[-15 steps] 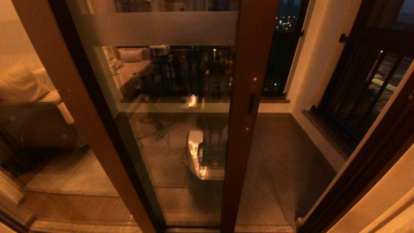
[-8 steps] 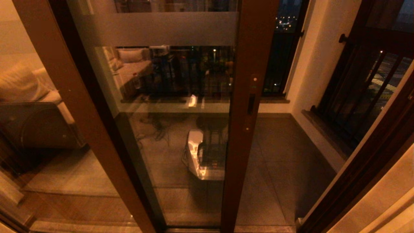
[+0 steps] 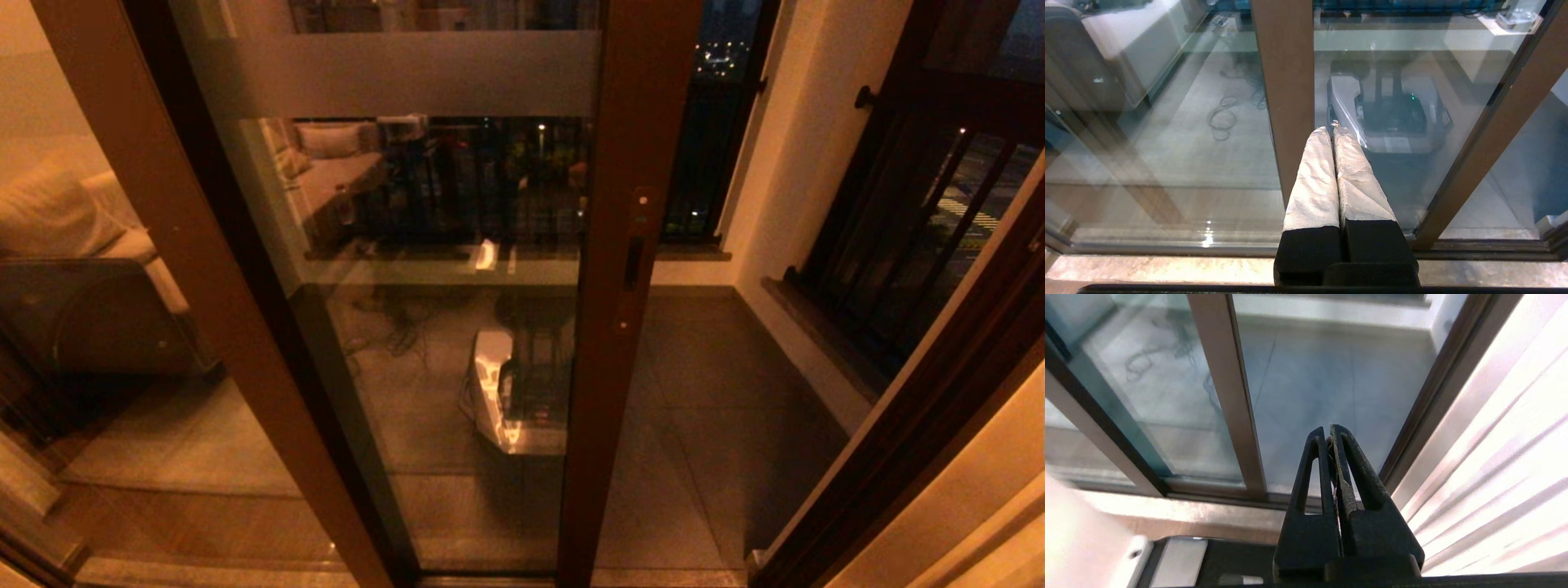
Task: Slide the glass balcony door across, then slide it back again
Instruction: Open the slid door
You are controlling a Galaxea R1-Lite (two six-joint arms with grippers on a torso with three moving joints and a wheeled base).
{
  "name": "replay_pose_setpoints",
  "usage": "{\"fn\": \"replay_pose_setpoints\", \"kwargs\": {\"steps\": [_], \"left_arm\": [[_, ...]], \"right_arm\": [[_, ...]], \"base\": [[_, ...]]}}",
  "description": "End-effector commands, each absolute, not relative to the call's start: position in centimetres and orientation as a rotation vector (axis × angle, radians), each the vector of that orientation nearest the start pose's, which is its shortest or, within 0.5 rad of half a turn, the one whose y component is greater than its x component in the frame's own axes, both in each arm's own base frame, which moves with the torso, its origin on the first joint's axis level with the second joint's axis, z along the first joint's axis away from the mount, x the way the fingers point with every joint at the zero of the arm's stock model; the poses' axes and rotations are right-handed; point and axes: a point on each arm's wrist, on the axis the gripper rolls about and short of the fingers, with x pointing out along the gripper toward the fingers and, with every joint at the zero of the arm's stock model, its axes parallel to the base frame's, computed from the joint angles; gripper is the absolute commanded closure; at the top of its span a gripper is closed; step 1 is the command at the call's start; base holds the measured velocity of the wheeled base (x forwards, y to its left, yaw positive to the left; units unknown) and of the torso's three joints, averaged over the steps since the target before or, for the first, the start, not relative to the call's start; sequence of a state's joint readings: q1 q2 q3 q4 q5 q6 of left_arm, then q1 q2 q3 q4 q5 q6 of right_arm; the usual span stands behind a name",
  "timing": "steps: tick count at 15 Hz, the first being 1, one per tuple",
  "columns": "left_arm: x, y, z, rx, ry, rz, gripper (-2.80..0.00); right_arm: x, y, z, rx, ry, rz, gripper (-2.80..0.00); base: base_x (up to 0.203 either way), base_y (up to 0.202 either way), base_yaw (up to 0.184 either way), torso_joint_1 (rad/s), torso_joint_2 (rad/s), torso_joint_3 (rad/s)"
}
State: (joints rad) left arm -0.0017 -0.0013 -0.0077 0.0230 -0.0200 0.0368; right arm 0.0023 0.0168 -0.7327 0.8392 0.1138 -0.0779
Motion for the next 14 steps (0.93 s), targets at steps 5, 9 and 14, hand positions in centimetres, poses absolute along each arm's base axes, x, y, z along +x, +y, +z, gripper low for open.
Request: {"fn": "replay_pose_setpoints", "kwargs": {"steps": [5,9,14], "left_arm": [[-2.3,0.0,7.5,0.037,0.015,-0.022,0.0],[-2.3,0.0,7.5,0.037,0.015,-0.022,0.0],[-2.3,0.0,7.5,0.037,0.015,-0.022,0.0]], "right_arm": [[-3.6,0.2,9.0,-0.135,0.079,0.111,0.0],[-2.3,0.1,7.4,-0.135,0.01,0.049,0.0],[-2.3,0.1,7.4,-0.093,0.007,0.043,0.0]], "base": [[0.0,0.0,0.0,0.0,0.0,0.0],[0.0,0.0,0.0,0.0,0.0,0.0],[0.0,0.0,0.0,0.0,0.0,0.0]]}}
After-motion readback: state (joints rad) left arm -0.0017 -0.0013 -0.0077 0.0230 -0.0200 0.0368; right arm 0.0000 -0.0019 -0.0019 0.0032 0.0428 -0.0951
